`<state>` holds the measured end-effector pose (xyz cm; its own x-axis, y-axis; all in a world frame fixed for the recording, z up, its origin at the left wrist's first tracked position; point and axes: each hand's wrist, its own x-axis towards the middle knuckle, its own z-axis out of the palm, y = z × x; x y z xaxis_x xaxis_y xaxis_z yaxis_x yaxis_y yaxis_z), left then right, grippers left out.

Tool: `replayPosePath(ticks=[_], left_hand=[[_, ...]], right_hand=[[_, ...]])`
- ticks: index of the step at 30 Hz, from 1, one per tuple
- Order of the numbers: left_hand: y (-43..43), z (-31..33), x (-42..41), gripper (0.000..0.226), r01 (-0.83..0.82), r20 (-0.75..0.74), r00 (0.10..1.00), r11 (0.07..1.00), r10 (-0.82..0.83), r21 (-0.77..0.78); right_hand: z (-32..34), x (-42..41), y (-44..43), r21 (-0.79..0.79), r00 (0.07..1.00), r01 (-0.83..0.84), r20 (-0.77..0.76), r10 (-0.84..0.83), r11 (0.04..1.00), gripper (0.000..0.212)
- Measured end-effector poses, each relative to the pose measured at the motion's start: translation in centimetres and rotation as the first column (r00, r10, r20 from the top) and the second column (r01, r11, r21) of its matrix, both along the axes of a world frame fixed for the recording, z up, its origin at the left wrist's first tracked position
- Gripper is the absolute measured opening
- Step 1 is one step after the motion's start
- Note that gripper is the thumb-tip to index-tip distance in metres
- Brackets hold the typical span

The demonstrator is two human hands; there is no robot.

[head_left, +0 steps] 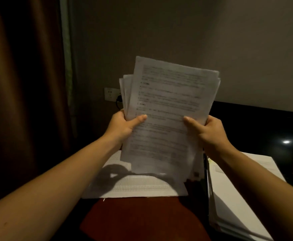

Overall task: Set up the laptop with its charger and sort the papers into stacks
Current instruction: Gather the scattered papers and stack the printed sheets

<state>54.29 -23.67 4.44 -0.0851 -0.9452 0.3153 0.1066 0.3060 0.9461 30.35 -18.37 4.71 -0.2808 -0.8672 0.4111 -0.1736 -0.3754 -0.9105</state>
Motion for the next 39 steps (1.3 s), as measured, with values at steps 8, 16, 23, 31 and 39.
replayPosePath(ticks=[8,16,23,31,39], left_hand=[[0.9,-1.3,-1.5,0.022,-0.136,-0.055,0.989,0.991,0.136,-0.007],[1.8,-4.9,-0.7,0.024,-0.125,0.069,0.990,0.992,0.124,0.003],[2.0,-4.2,-0.7,0.013,-0.166,0.087,0.979,0.971,0.183,-0.175],[3.7,-6.9,-2.0,0.007,-0.189,0.084,0.976,0.973,0.201,-0.132],[4.1,-7.0,-2.8,0.015,-0.160,0.079,0.983,0.985,0.166,-0.069]], right_hand=[[-1.1,0.6,0.6,0.035,0.994,-0.068,0.085,0.065,0.997,0.027],[-4.0,0.9,0.4,-0.021,0.998,0.040,0.052,-0.039,0.999,0.039],[-1.2,2.1,0.2,-0.194,0.996,0.088,0.010,-0.088,0.977,0.034],[-4.0,1.5,0.1,-0.058,0.999,0.005,-0.042,-0.007,0.998,0.048],[-5.6,0.0,2.4,0.090,0.989,-0.027,-0.144,0.040,0.996,0.015]])
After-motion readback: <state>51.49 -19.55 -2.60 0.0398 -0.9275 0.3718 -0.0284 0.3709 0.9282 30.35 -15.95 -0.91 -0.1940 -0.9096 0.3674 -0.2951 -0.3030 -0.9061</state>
